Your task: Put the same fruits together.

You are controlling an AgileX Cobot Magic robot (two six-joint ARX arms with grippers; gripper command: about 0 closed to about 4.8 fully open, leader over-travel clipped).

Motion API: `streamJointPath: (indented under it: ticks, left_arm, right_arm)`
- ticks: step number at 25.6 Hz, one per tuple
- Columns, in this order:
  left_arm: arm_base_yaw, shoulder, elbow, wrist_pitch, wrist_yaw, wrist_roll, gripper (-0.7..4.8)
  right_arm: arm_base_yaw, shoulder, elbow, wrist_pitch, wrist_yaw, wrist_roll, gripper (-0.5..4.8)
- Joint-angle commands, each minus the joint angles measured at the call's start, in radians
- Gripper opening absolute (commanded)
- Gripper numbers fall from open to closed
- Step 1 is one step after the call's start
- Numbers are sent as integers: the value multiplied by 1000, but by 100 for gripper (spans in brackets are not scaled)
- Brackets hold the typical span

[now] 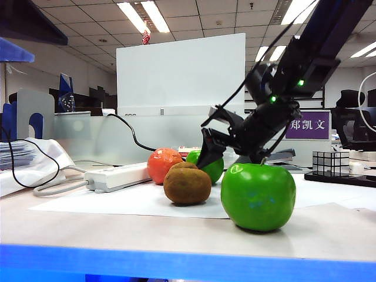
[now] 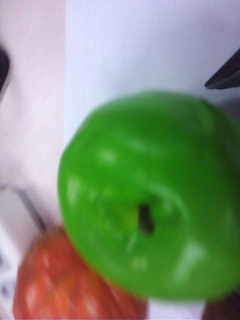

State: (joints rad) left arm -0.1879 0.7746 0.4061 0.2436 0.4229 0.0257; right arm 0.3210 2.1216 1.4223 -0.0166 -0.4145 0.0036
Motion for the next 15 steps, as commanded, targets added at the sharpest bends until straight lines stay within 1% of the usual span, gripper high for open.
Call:
streamJointPath:
  ticks: [1, 3, 8, 12, 15]
  left_arm:
    - [0, -1, 6, 3, 4, 1, 476]
    - [0, -1, 6, 4, 3, 1, 476]
    - [0, 2, 6, 5, 3, 1, 476]
    - [0, 2, 6, 5, 3, 1, 476]
    - [0, 2, 6, 4, 4, 1, 476]
  right_arm:
    - [0, 0, 18, 51, -7, 24, 479]
    - [1, 1, 24, 75, -7, 34, 479]
    - [1, 24, 86, 69, -23, 50, 479]
    - [21, 66, 166, 34, -33, 52, 479]
    - [45, 108, 233, -24, -33, 48, 479]
